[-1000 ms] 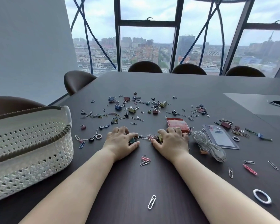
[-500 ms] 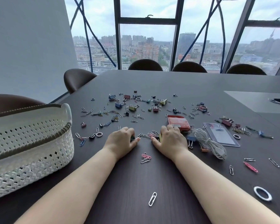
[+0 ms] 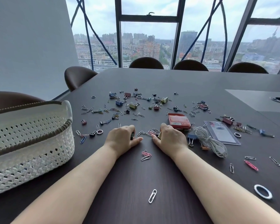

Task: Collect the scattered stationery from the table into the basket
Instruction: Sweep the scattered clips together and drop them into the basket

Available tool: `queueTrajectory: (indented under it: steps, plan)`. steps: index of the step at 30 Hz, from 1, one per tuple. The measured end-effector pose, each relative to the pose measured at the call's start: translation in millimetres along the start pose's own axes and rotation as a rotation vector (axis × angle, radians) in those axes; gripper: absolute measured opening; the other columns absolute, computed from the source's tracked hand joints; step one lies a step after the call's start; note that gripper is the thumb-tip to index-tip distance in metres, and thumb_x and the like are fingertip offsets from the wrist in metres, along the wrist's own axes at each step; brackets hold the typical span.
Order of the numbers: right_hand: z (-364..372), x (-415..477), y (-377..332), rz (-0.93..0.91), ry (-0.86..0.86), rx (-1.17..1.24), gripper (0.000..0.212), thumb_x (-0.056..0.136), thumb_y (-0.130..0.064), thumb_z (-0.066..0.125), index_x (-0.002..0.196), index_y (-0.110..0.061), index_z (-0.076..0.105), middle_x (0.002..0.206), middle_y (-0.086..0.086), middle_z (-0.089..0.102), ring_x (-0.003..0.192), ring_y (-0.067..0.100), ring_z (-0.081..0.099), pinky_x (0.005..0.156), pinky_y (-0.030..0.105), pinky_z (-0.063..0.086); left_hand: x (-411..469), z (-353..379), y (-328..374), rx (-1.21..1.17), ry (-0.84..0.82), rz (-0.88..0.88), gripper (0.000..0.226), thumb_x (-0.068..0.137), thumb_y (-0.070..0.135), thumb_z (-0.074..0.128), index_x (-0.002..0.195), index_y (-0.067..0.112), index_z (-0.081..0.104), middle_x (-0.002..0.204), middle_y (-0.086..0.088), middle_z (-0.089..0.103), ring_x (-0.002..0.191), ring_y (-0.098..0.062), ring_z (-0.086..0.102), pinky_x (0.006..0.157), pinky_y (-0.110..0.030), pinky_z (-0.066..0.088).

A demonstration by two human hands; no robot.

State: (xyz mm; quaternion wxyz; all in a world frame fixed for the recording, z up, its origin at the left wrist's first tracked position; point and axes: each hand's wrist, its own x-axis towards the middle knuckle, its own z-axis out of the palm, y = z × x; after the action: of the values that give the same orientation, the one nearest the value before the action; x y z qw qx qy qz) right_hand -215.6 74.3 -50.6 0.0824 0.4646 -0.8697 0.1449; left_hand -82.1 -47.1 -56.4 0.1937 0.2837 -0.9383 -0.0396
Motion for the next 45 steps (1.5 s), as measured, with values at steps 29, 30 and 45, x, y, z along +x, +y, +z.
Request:
queueTrajectory:
  steps: [29,30,45]
  plan:
    - [-93.2,-6.2,-164.9,-0.177,0.291,1.089,0.027,0.083,-0.013,0.057,0.061,-0.023,0.045,0.052,-0.006,0.044,0.050,0.012,0.038,0.053,0.025,0.032,-96.6,-203.8,-54.7,-0.079,0.623,-0.053,0.025,0.088,0.033,0.060,0.084,0.008,0.057,0.061,-0.001,0.058,0.056,-0.021,0.053,0.055,-0.027,0.038]
    - [-96.8,-5.8,-181.3,-0.203,0.294,1.104,0.029,0.084,-0.013,0.057,0.060,-0.024,0.044,0.052,-0.007,0.044,0.049,0.012,0.038,0.053,0.026,0.032,-100.2,-209.7,-69.5,-0.057,0.595,-0.105,0.026,0.089,0.034,0.057,0.086,0.008,0.055,0.060,0.002,0.054,0.057,-0.021,0.052,0.055,-0.027,0.037]
    - [-81.1,-7.2,-278.5,-0.377,0.184,1.255,0.026,0.086,-0.025,0.049,0.070,-0.005,0.049,0.058,0.009,0.044,0.050,0.017,0.035,0.049,0.028,0.028,-164.6,-223.6,-148.5,0.191,0.054,-0.245,0.062,0.086,0.068,0.028,0.066,0.018,0.060,0.065,0.002,0.060,0.065,-0.008,0.055,0.060,-0.023,0.035]
